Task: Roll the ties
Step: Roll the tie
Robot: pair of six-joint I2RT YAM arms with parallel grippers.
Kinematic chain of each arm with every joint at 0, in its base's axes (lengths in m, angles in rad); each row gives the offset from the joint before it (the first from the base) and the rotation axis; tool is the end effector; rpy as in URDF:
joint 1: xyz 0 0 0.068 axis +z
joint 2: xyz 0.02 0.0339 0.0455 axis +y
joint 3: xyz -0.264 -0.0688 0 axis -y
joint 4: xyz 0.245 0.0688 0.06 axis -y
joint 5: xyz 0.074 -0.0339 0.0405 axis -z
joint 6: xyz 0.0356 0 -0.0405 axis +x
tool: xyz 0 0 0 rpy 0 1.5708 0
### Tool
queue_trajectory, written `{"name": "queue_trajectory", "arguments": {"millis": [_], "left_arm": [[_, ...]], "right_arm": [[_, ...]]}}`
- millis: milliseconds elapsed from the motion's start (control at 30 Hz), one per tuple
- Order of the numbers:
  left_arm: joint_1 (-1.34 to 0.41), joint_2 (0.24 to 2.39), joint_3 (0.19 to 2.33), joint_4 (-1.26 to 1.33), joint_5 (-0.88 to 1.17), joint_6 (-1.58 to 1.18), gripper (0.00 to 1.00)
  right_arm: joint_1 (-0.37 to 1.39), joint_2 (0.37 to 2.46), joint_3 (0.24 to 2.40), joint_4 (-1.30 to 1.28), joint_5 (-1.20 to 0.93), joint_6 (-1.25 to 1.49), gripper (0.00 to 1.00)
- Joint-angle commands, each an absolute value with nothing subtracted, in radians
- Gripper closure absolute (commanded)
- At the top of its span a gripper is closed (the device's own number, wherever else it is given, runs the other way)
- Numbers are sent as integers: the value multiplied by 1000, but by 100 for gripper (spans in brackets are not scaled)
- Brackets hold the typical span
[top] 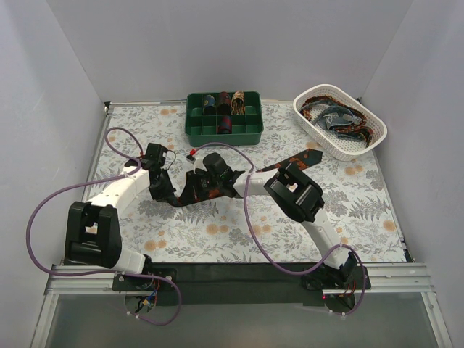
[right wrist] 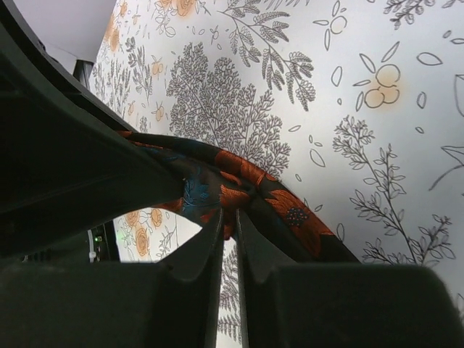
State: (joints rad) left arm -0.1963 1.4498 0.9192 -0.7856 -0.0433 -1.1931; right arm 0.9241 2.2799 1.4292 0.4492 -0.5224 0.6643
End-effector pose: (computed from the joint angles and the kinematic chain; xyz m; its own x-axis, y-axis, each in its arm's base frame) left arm 0.2528 -0.0487 0.1973 -0.5212 -0.8432 -0.1318 -0.8144 0.5376 -0.2187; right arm 0.2841 0.4058 0.1283 -0.7824 -0.1496 -0.6045 -0.6173 0.3148 0.7210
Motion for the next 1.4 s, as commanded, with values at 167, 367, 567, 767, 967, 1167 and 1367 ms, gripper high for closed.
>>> {"name": "queue_trajectory", "arguments": {"millis": [167, 367, 567, 767, 967, 1167, 1367], "left_arm": [[-233, 1447, 977, -772, -48, -1219, 96], [-271, 1437, 985, -755, -2, -1265, 85], [-287, 1402, 918, -690, 43, -1330, 73], [-295, 1376, 867, -624, 37, -1365, 77], [-293, 1390, 853, -612, 25, -1365, 88], [-295, 1407, 850, -603, 25, -1359, 90], [-296, 1442, 864, -603, 32, -1345, 90]], "right_arm": [[951, 2310, 1499, 488, -557, 678, 84], [953, 2307, 1485, 488, -548, 667, 84], [951, 2310, 1483, 486, -549, 663, 83], [934, 2280, 1457, 486, -529, 647, 80], [908, 2229, 1408, 488, -508, 626, 78], [888, 2180, 1361, 488, -494, 600, 72], [873, 2120, 1318, 486, -480, 580, 71]]}}
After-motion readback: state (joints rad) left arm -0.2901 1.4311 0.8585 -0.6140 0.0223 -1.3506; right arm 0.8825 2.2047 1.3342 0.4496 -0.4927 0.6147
